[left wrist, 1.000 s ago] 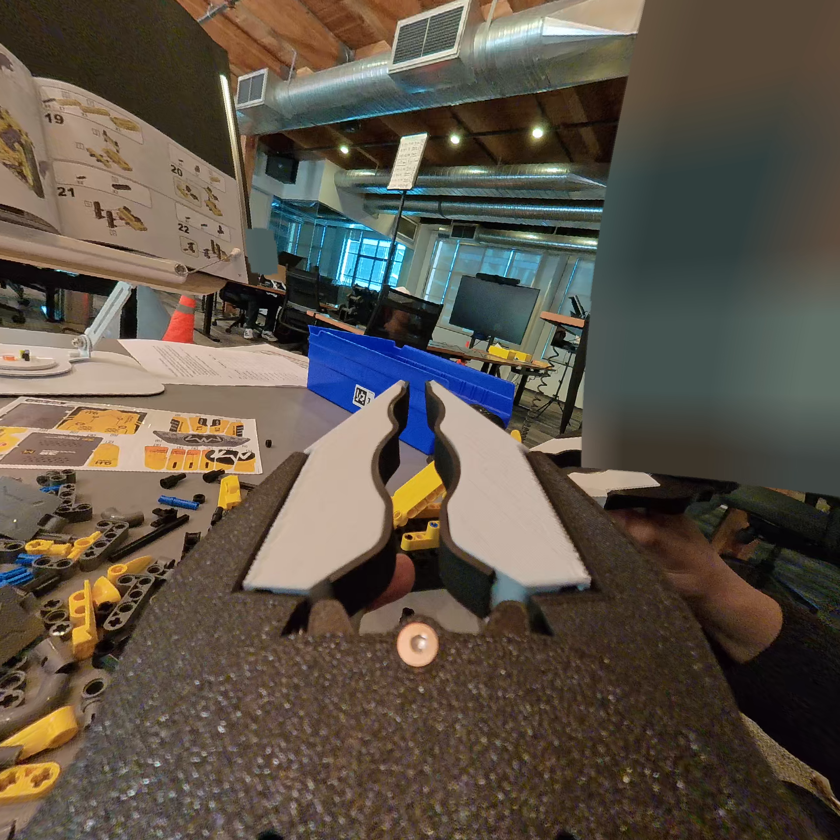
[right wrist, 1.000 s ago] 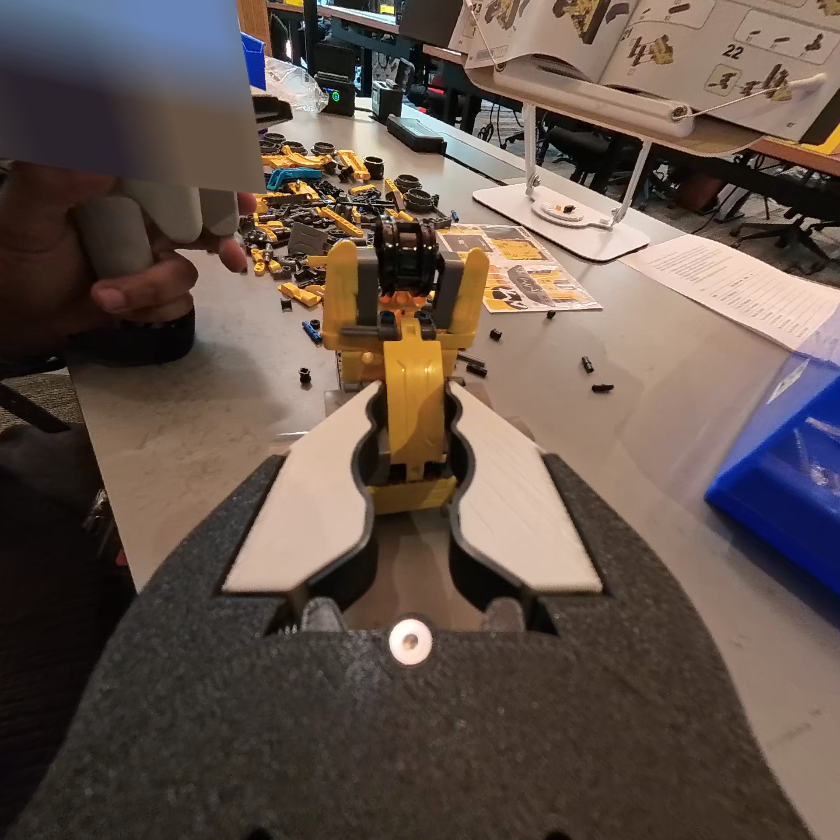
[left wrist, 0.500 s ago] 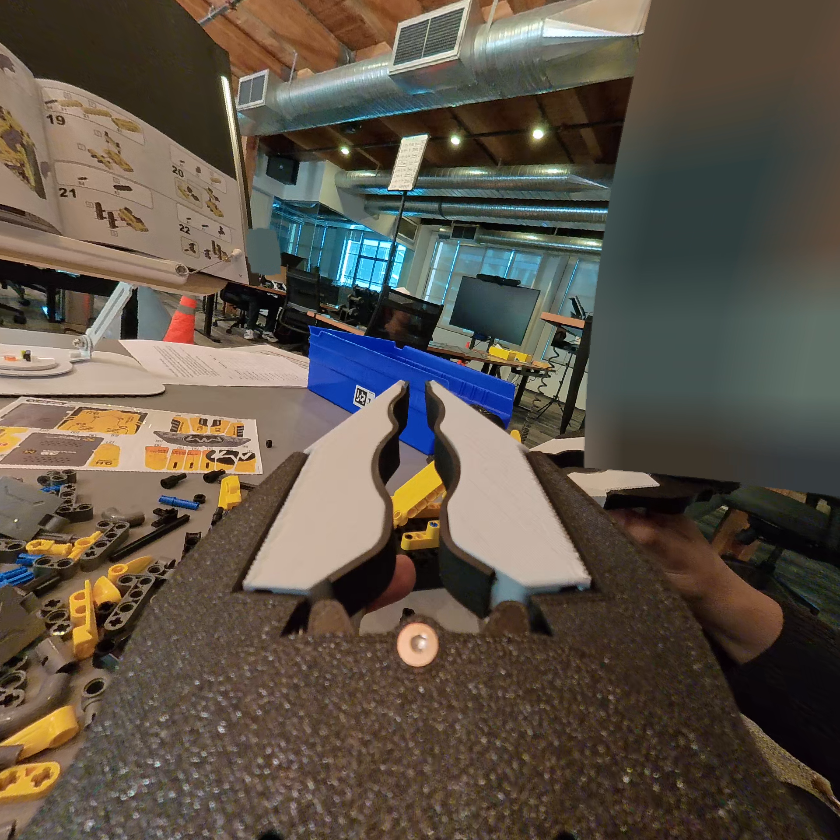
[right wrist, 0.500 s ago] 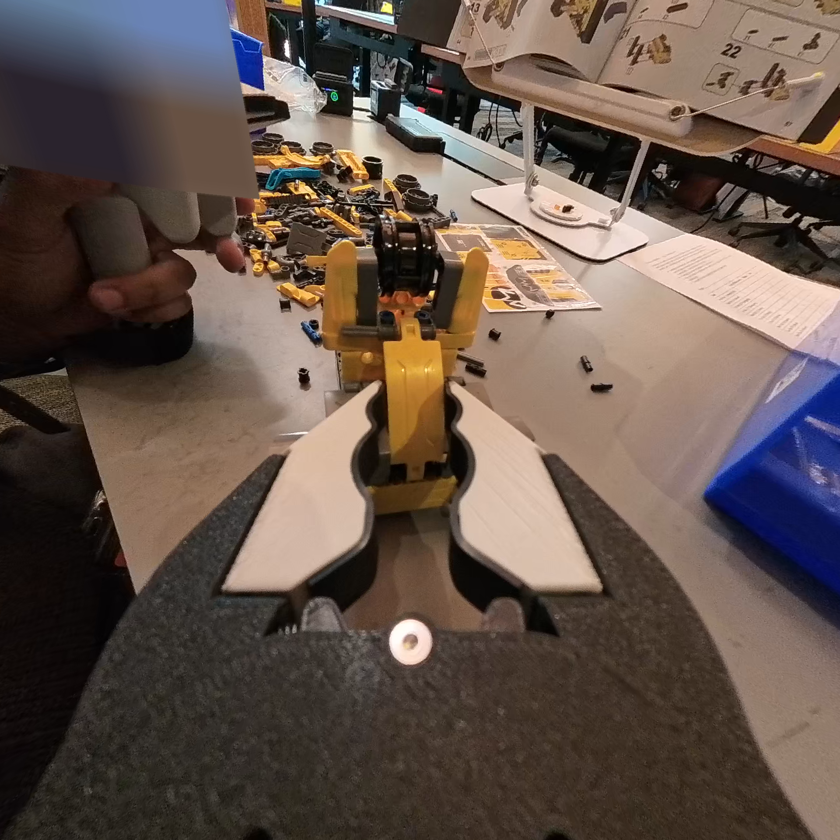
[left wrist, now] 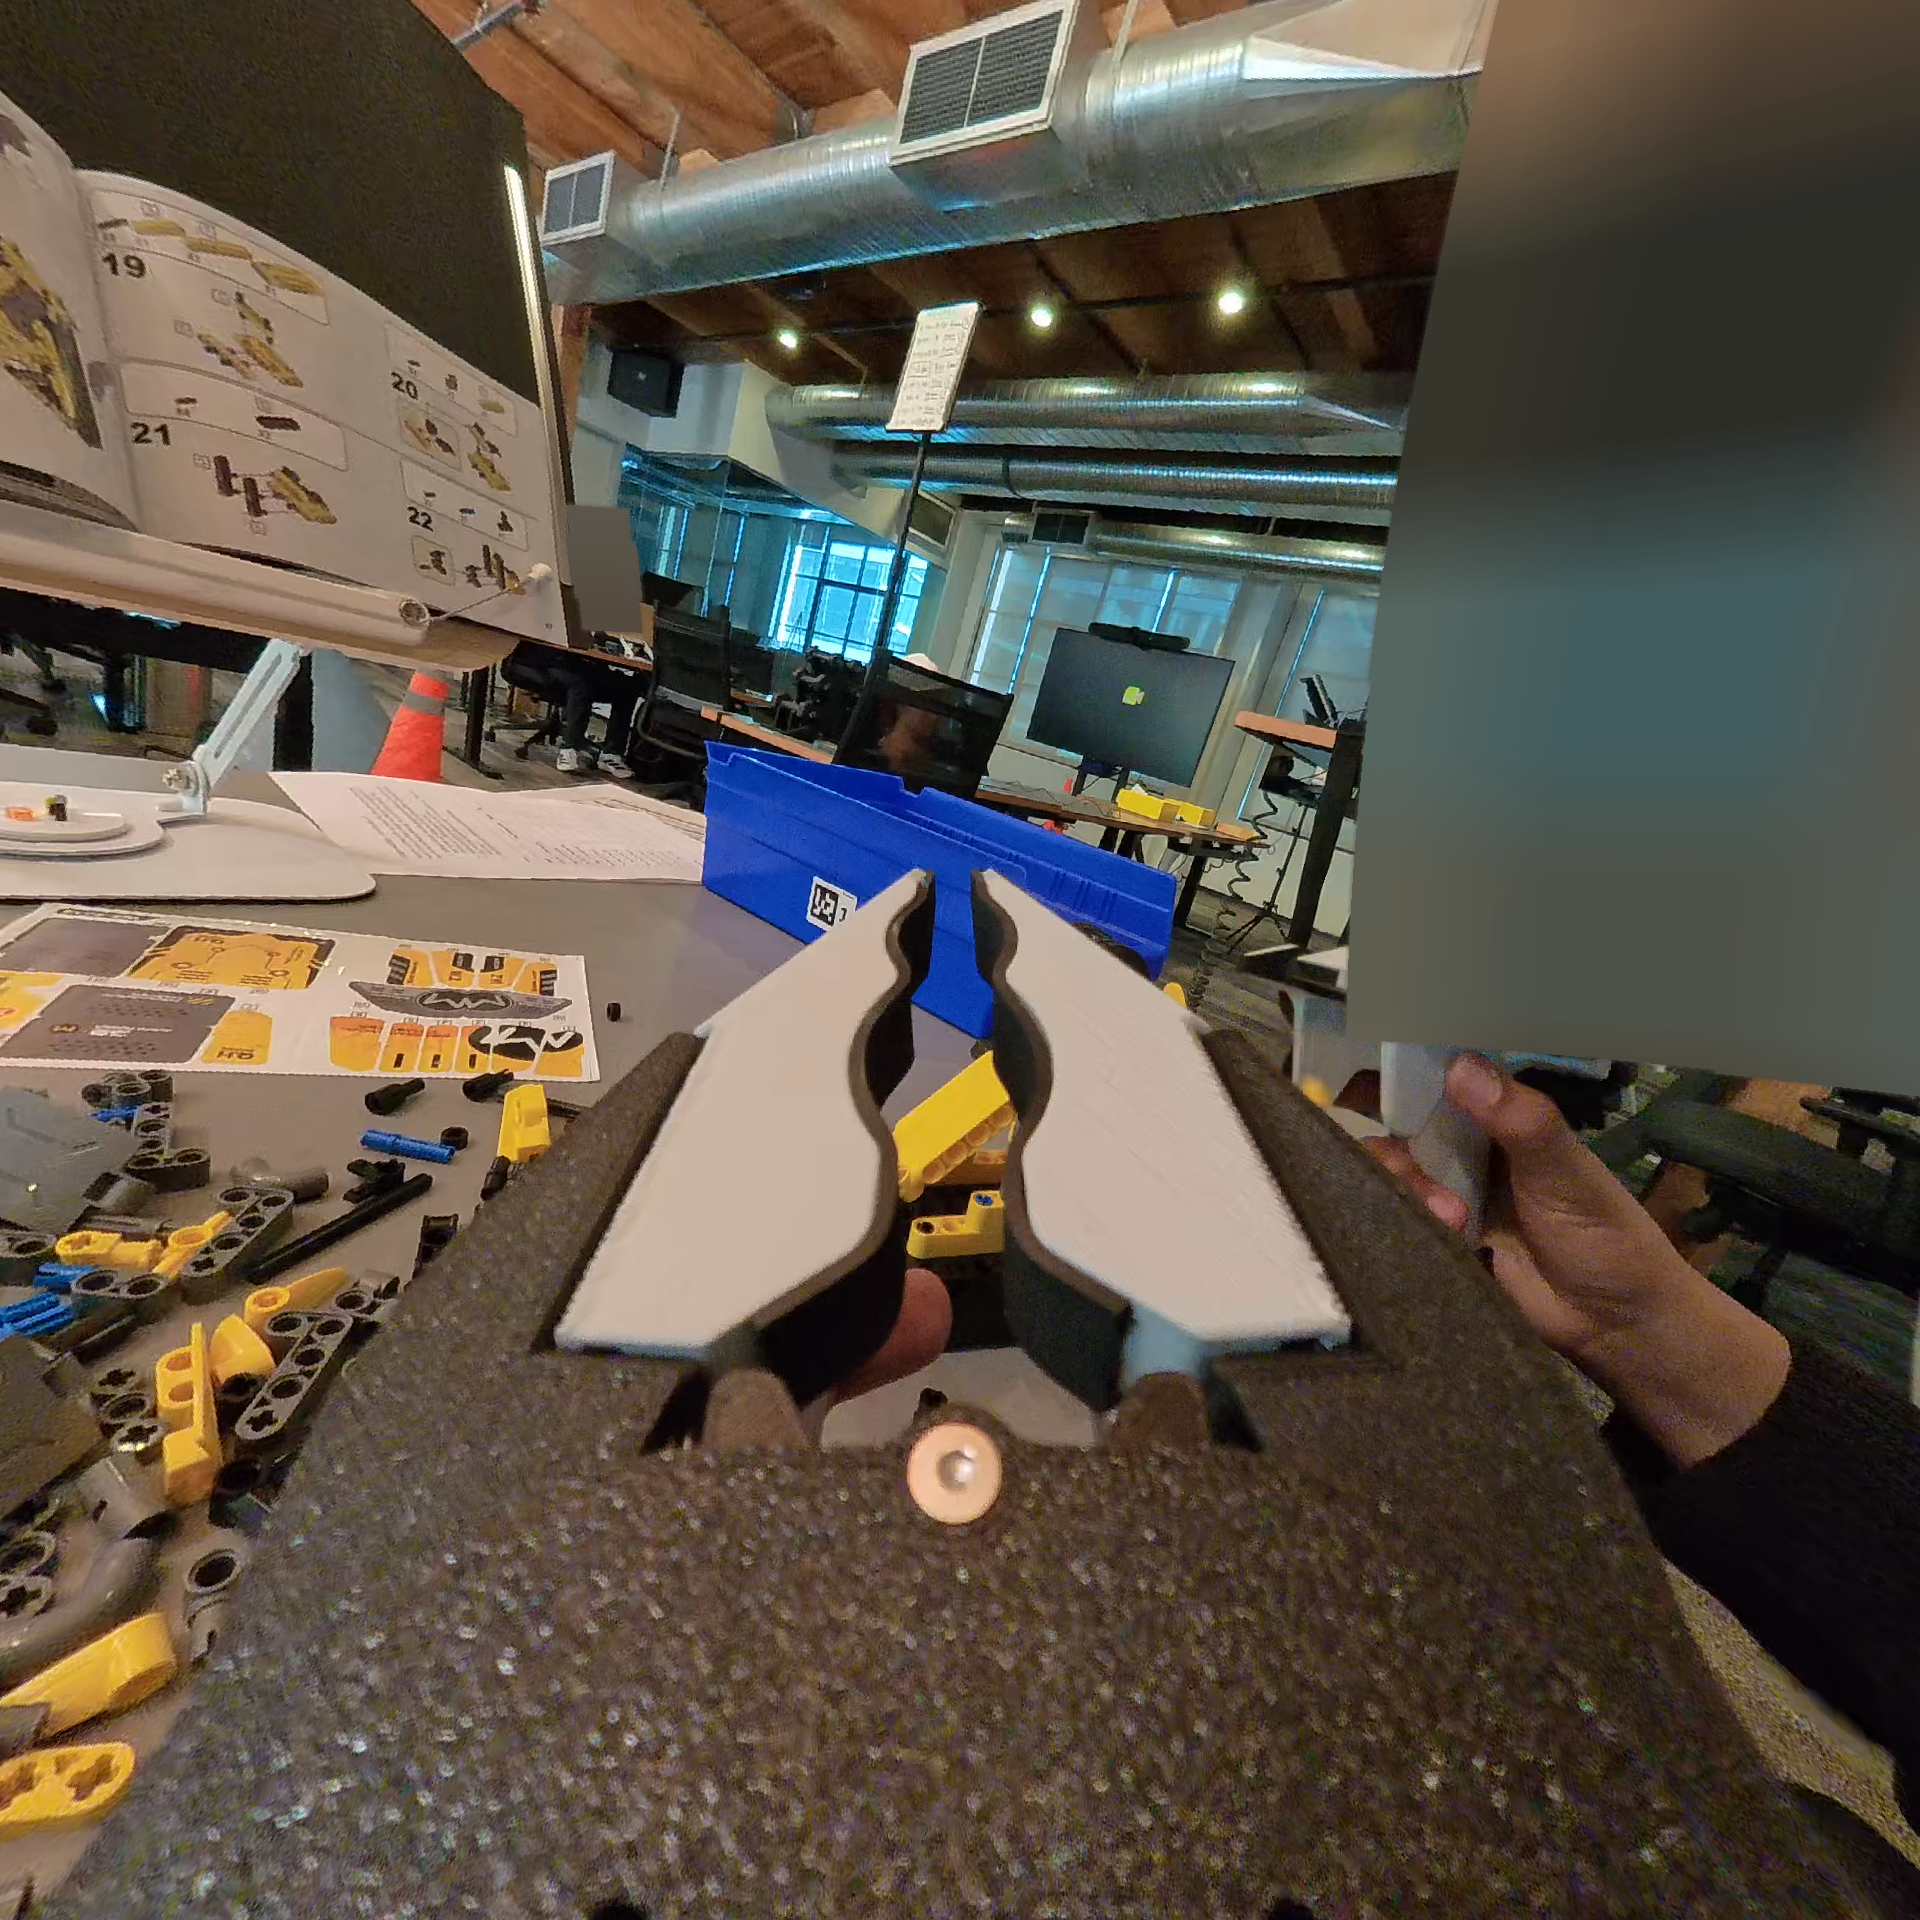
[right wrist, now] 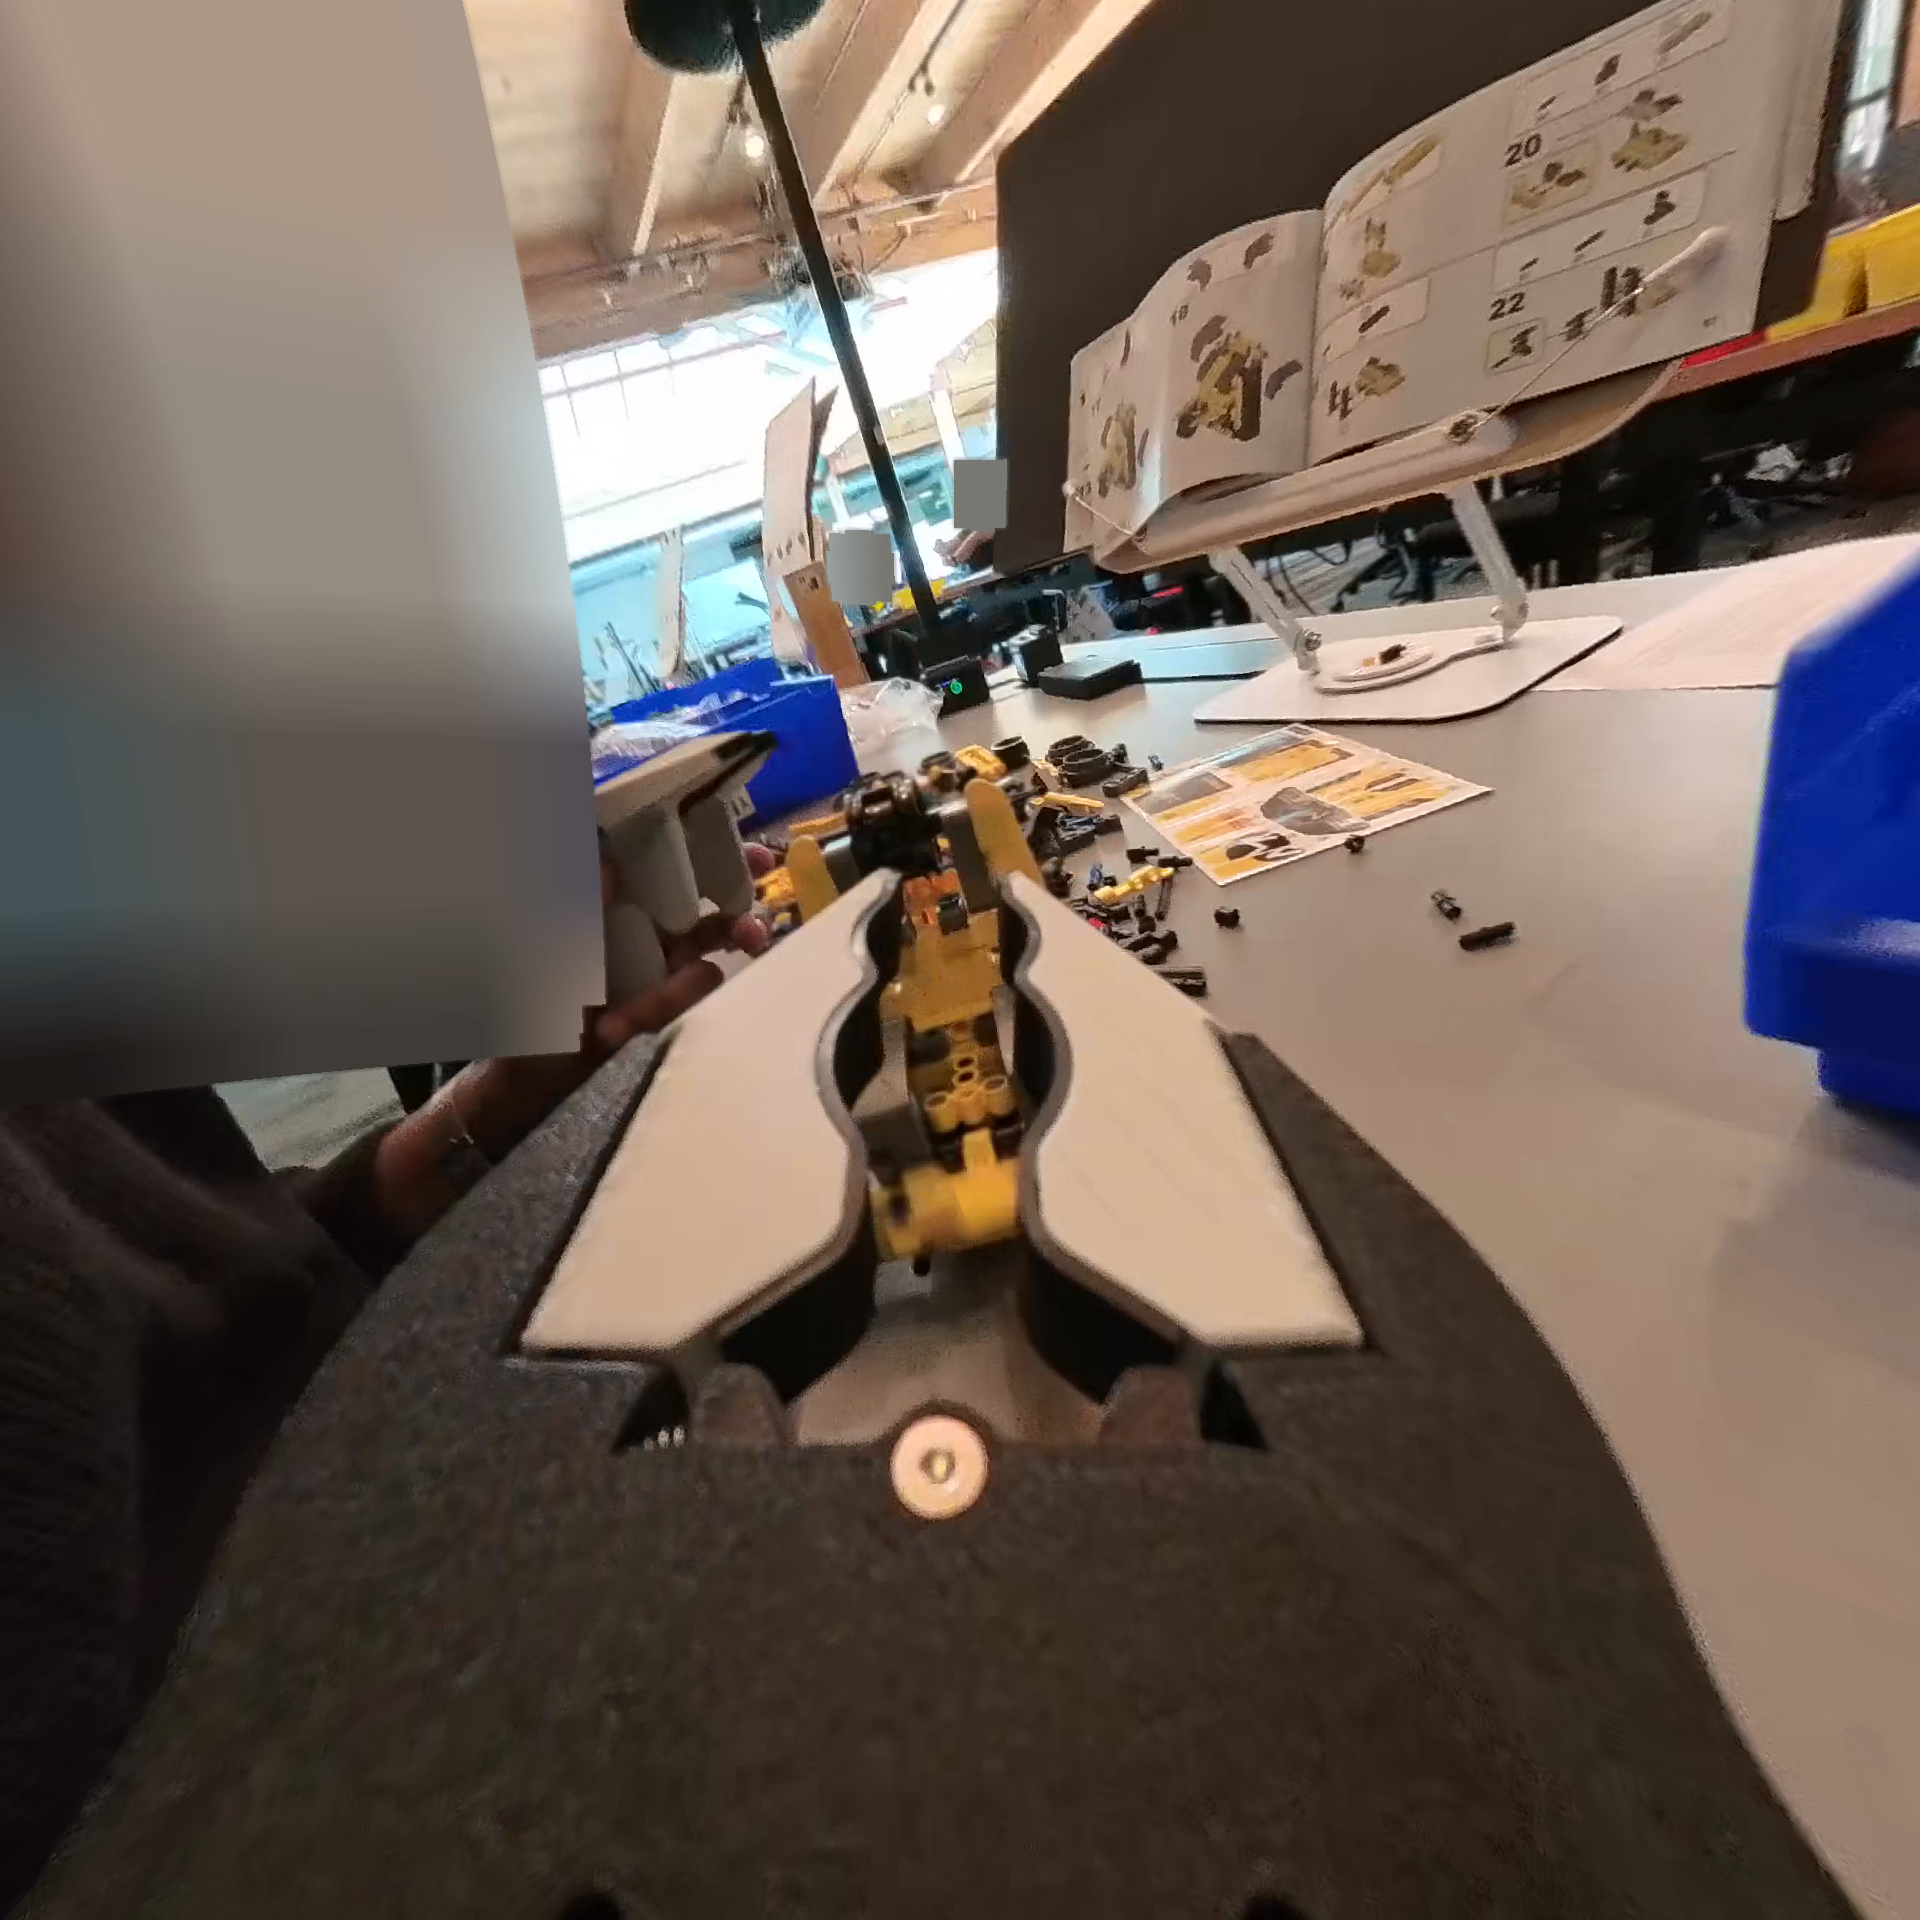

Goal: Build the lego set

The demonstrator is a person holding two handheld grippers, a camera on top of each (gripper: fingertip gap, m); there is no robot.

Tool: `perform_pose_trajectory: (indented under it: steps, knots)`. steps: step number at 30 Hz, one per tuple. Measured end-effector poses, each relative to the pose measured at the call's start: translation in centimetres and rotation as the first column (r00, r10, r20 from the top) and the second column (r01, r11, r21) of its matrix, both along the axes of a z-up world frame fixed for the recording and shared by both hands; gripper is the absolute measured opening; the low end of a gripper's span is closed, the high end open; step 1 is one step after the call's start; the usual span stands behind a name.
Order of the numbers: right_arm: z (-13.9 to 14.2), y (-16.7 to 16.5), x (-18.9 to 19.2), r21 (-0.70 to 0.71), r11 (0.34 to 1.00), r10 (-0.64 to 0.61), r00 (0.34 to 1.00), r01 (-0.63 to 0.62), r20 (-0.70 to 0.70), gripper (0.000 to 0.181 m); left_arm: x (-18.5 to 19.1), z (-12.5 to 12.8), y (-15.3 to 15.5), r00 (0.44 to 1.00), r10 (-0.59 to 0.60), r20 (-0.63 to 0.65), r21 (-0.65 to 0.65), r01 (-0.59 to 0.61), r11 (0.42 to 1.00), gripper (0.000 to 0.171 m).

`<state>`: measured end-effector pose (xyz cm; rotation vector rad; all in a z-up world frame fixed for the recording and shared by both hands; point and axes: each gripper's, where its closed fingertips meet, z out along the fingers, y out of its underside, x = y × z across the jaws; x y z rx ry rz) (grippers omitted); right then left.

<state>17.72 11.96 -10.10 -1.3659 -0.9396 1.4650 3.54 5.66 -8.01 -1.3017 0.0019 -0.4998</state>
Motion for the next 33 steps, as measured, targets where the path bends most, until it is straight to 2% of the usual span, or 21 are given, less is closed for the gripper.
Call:
perform_pose_trajectory:
  steps: [4, 17, 28, 33]
  knots:
    - [-0.1, 0.1, 0.0, -0.031, 0.999, 0.014, 1.0, -0.014, -0.004, 0.017, 0.0, 0.0, 0.1, 1.0, -0.001, 0.001, 0.0, 0.001, 1.0, 0.006]
    - [0.3, -0.5, 0.1, 0.07, 0.997, -0.022, 1.0, 0.022, -0.008, 0.017, 0.1, 0.0, 0.1, 1.0, 0.001, -0.003, 0.002, -0.001, 1.0, 0.006]
    - [0.9, -0.2, 0.9, 0.078, 0.995, -0.056, 0.997, 0.06, -0.062, 0.017, -0.1, 0.1, 0.0, 1.0, -0.005, 0.014, 0.007, 0.005, 1.0, 0.006]
    - [1.7, 0.0, 2.0, 0.05, 0.997, -0.049, 0.989, 0.057, -0.143, 0.017, -0.3, 0.1, -0.1, 0.999, -0.017, 0.043, 0.011, 0.017, 1.0, 0.006]
